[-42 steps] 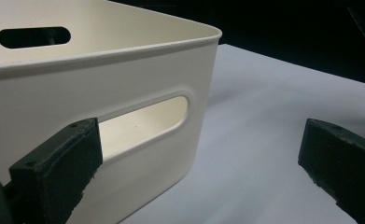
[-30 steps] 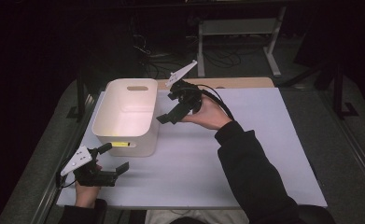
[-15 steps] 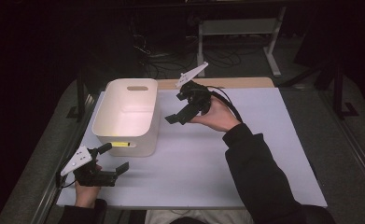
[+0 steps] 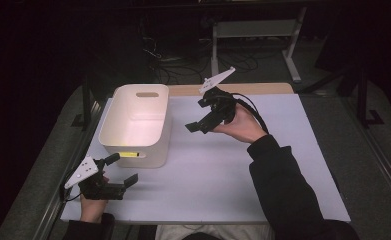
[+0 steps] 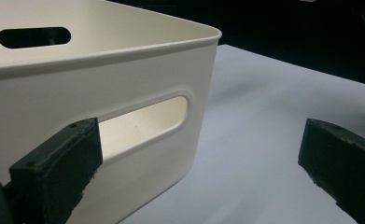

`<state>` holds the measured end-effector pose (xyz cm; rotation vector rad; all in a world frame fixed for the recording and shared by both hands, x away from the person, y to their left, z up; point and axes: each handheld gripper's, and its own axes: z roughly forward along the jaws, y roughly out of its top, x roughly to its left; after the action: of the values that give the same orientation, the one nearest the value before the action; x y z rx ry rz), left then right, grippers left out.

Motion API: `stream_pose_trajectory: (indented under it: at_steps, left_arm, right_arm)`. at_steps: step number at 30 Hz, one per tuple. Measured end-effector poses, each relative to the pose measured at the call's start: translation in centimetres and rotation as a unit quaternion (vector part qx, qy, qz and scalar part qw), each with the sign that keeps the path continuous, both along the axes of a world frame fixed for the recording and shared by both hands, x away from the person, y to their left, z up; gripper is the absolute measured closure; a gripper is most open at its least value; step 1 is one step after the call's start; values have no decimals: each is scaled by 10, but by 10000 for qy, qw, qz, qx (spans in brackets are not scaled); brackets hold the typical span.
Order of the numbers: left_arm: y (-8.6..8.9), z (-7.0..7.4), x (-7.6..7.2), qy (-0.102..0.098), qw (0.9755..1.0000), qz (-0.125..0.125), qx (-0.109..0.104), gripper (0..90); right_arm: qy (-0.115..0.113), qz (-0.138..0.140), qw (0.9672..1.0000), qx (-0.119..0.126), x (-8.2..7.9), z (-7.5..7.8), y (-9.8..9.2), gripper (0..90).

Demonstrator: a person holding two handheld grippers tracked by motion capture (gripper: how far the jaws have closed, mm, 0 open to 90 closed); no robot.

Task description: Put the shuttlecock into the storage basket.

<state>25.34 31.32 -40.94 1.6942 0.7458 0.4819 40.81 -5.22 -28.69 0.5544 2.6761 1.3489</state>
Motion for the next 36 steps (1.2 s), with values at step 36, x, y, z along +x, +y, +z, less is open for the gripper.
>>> stream_pose_trajectory:
  at_steps: [36]
  left_arm:
    - [0,0,0,-7,10000,16,7,0]
  right_arm:
    - [185,-420,9987,241,-7,-27,-60,0]
